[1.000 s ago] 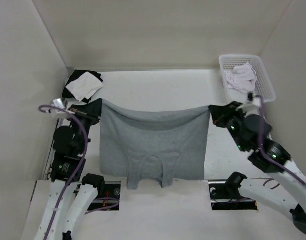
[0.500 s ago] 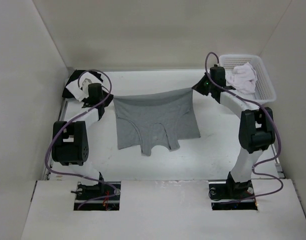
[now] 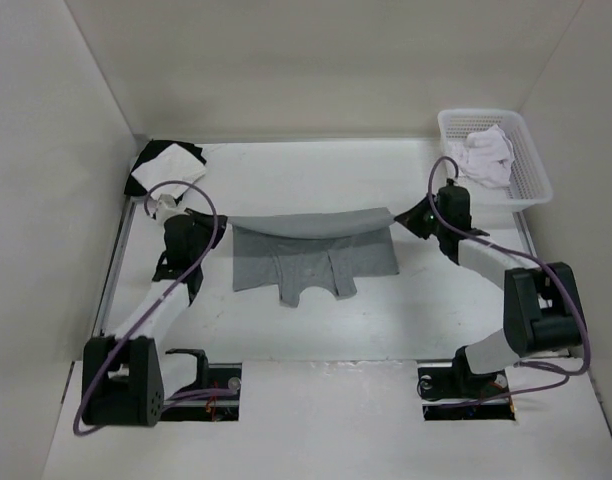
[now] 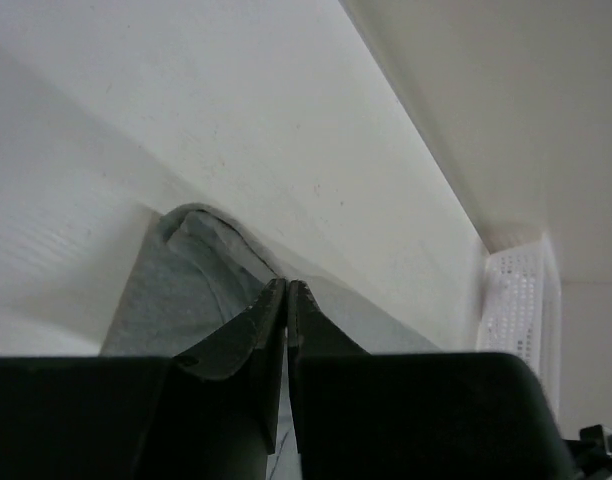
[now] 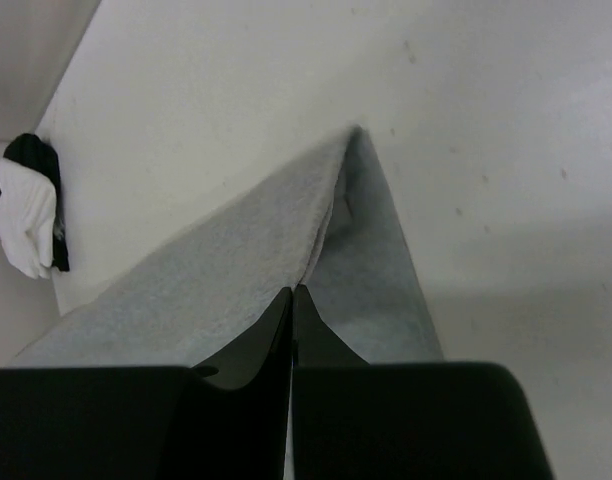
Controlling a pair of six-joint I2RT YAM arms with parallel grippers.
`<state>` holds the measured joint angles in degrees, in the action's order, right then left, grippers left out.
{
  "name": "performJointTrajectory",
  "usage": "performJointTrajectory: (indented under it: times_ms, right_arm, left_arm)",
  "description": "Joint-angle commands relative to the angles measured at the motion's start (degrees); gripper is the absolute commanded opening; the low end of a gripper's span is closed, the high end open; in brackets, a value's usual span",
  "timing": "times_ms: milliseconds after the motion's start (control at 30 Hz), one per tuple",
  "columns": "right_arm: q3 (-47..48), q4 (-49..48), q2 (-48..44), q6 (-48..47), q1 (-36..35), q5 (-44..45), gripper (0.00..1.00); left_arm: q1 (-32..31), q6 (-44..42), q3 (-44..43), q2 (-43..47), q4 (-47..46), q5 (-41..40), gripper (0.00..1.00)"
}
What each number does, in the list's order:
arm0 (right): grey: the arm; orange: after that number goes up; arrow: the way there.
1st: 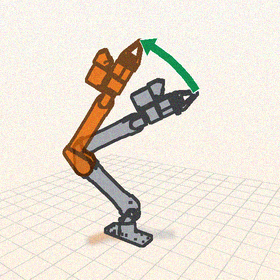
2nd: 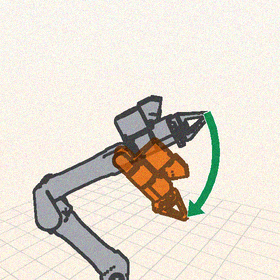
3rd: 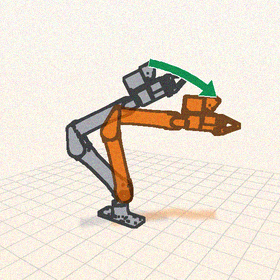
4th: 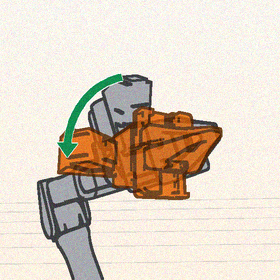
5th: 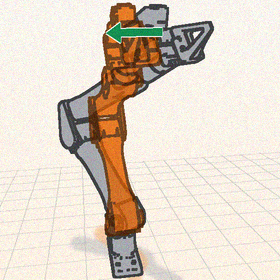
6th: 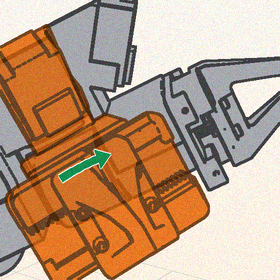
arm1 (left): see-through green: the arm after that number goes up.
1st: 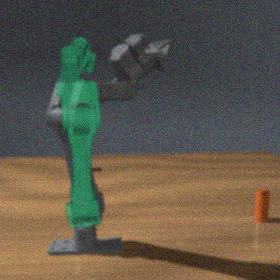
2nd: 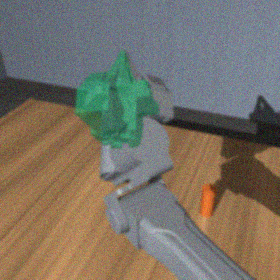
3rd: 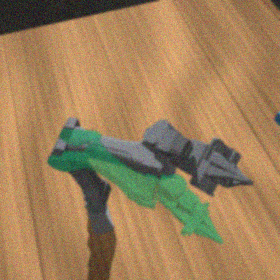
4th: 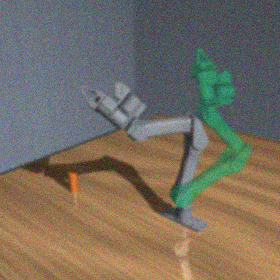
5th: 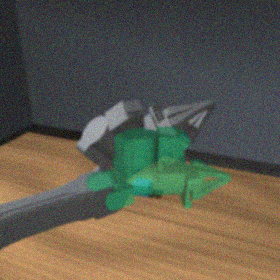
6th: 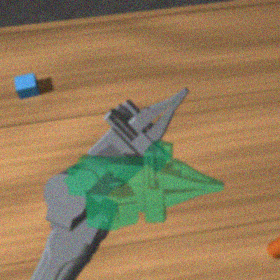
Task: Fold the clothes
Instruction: Fold the tank top
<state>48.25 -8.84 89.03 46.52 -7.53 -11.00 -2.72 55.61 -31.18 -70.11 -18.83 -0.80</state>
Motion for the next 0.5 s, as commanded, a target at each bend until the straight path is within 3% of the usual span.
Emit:
performJointTrajectory:
  times_ms: [0,267,467]
  right_arm:
    - [-6.6,-9.2,-8.0,2.1,0.1,-0.2,0.02]
    - [-21.8,-7.8,-23.8,2.0,0.0,0.9,0.02]
    - [-27.7,-2.2,-28.9,2.3,0.5,1.4,0.02]
  left_arm:
    - [0.8,0.9,5.7,10.1,-1.8,2.3,0.00]
    - [2.6,0.7,13.4,30.4,11.8,9.1,0.00]
    - [3.9,0.8,18.3,39.6,22.5,9.3,0.02]
